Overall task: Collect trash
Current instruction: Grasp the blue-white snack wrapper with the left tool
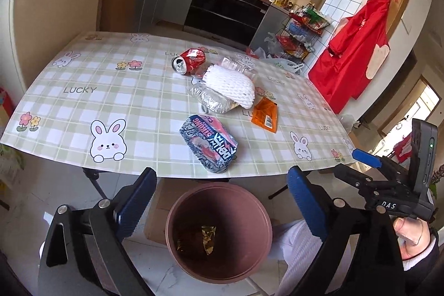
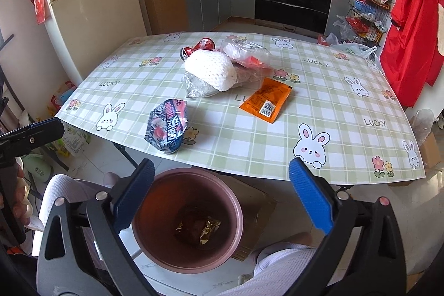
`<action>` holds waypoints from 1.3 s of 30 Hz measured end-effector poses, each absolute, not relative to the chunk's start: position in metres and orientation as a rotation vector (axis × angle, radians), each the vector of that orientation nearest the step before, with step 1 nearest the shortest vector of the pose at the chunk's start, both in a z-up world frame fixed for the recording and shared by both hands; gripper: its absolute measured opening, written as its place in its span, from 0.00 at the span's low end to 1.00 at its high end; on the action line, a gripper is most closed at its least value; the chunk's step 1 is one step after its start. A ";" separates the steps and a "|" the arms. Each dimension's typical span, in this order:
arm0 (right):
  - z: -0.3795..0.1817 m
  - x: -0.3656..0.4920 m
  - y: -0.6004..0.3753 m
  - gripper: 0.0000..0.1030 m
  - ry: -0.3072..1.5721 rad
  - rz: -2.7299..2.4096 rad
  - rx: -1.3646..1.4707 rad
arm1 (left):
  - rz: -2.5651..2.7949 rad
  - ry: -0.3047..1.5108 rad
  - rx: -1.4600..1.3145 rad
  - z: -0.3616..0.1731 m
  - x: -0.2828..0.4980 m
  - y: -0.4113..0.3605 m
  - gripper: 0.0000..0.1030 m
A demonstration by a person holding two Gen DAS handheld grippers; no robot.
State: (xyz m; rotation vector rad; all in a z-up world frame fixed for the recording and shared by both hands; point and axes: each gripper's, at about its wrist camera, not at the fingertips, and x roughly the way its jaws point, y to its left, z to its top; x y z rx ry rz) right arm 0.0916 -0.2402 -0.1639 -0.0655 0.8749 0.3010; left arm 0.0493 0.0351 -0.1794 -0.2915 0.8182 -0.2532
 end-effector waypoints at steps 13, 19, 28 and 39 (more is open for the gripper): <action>-0.201 0.127 -0.263 0.93 0.949 0.259 -0.029 | -0.286 1.007 -0.390 -0.250 0.121 0.018 0.76; -0.216 0.147 -0.277 0.93 0.988 0.236 -0.007 | -0.256 1.108 -0.546 -0.294 0.165 0.022 0.48; -0.233 0.179 -0.288 0.93 1.026 0.216 0.015 | -0.240 1.147 -0.614 -0.322 0.192 0.032 0.40; -0.247 0.192 -0.275 0.93 1.053 0.232 0.003 | -0.277 1.127 -0.608 -0.319 0.201 0.027 0.21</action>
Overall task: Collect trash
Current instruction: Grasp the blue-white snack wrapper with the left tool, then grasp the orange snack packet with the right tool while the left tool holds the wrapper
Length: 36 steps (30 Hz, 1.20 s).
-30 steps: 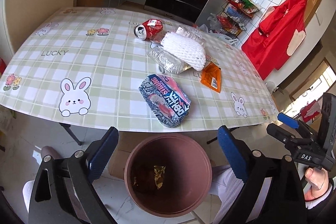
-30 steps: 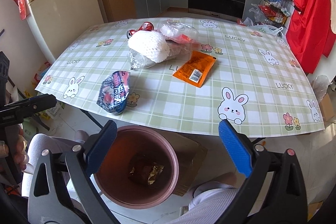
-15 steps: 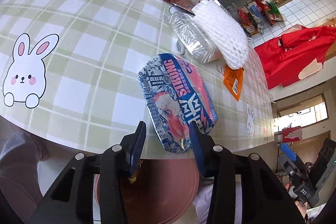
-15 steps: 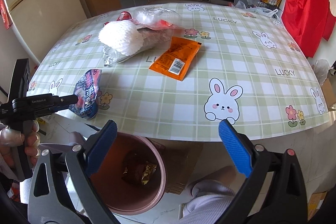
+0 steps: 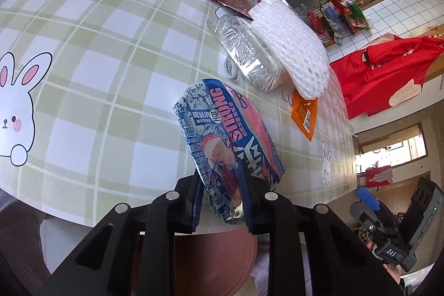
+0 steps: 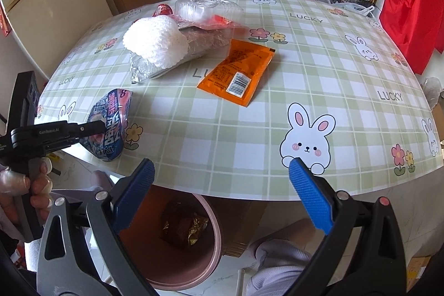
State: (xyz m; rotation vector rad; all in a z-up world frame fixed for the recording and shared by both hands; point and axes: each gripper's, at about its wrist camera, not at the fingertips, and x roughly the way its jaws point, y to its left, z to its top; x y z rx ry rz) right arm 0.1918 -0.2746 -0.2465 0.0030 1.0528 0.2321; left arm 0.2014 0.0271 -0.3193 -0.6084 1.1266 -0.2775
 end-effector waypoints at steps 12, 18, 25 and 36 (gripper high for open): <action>-0.254 0.204 -0.278 0.93 1.033 0.218 0.005 | -0.311 0.944 -0.514 -0.266 0.187 0.040 0.04; -0.258 0.248 -0.286 0.93 0.967 0.227 0.059 | -0.260 0.858 -0.517 -0.245 0.183 0.057 0.04; -0.284 0.329 -0.272 0.93 1.002 0.176 0.098 | -0.207 0.816 -0.511 -0.234 0.174 0.072 0.04; -0.325 0.370 -0.251 0.89 1.129 0.067 0.000 | -0.173 0.811 -0.493 -0.233 0.167 0.084 0.04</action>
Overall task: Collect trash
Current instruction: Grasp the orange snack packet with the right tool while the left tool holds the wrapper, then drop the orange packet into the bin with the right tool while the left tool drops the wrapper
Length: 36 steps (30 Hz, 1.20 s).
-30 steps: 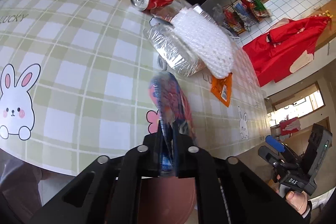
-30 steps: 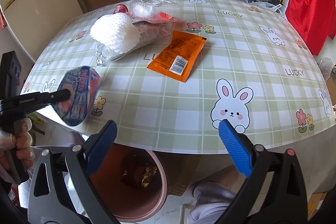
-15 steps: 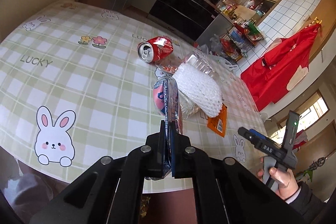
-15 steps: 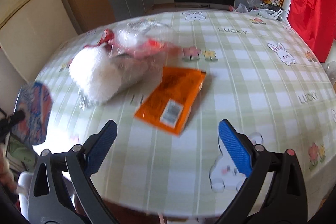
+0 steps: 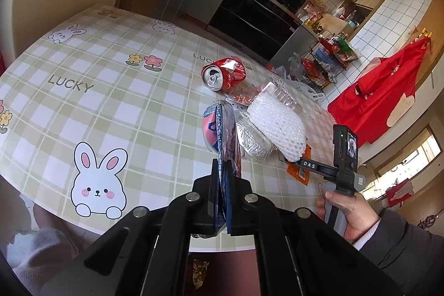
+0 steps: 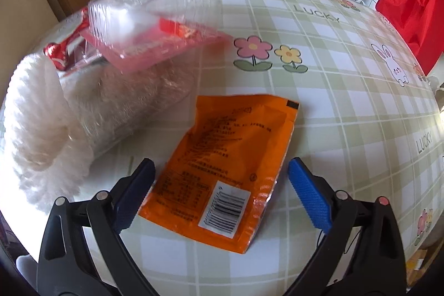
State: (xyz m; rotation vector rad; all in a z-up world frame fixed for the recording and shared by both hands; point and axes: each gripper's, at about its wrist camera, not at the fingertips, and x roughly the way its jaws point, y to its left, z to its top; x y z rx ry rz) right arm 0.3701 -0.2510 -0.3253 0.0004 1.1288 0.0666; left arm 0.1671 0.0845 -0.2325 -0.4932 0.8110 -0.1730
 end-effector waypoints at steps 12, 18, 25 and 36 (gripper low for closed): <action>-0.311 0.332 -0.270 0.52 1.084 0.140 0.016 | -0.203 0.805 -0.495 -0.230 0.162 0.079 0.04; -0.289 0.295 -0.274 0.52 1.018 0.172 0.080 | -0.211 0.796 -0.484 -0.224 0.154 0.076 0.04; -0.245 0.236 -0.262 0.52 0.911 0.289 0.041 | -0.221 0.773 -0.470 -0.211 0.140 0.075 0.04; -0.210 0.147 -0.240 0.52 0.917 0.486 0.077 | -0.260 0.723 -0.449 -0.185 0.101 0.066 0.04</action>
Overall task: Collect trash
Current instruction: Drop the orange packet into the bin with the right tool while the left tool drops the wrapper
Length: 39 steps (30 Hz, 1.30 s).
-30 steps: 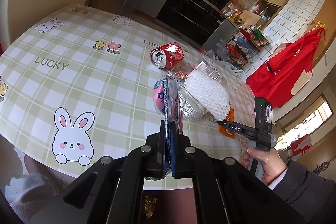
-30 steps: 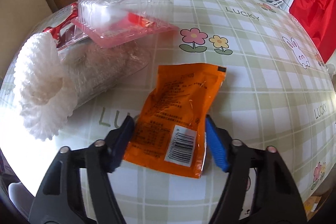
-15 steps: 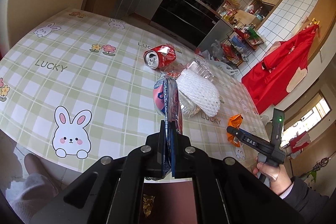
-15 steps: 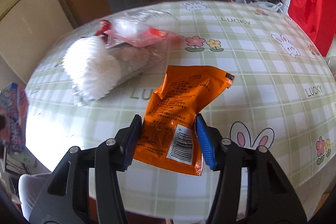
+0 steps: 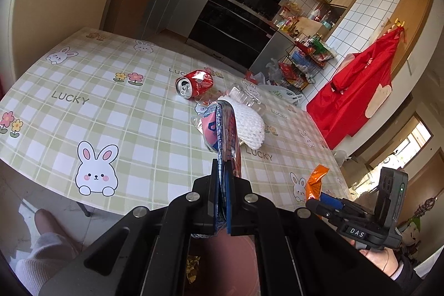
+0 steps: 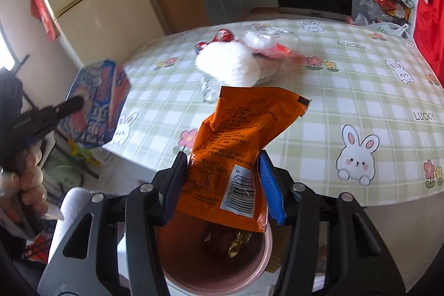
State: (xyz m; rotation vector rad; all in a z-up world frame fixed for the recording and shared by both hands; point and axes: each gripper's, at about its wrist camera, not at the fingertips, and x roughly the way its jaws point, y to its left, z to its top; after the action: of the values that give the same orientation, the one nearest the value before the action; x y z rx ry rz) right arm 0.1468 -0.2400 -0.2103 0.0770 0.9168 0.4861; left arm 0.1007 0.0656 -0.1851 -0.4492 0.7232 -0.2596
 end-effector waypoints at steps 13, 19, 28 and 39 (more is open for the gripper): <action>-0.214 0.102 -0.217 0.59 1.010 0.591 0.029 | -0.285 0.684 -0.431 -0.168 0.064 0.061 0.04; -0.213 0.094 -0.205 0.65 1.025 0.614 -0.005 | -0.286 0.672 -0.433 -0.164 0.059 0.065 0.04; -0.196 0.098 -0.215 0.94 0.897 0.492 -0.036 | -0.303 0.697 -0.449 -0.169 0.058 0.064 0.04; -0.179 0.095 -0.241 0.94 0.708 0.291 -0.008 | -0.367 0.790 -0.404 -0.190 0.052 0.036 0.04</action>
State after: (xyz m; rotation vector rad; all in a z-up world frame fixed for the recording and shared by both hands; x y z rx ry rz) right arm 0.0953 -0.2409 -0.1793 -0.0084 0.7083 0.2909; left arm 0.0520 0.0359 -0.1899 -0.4038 0.7899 -0.3665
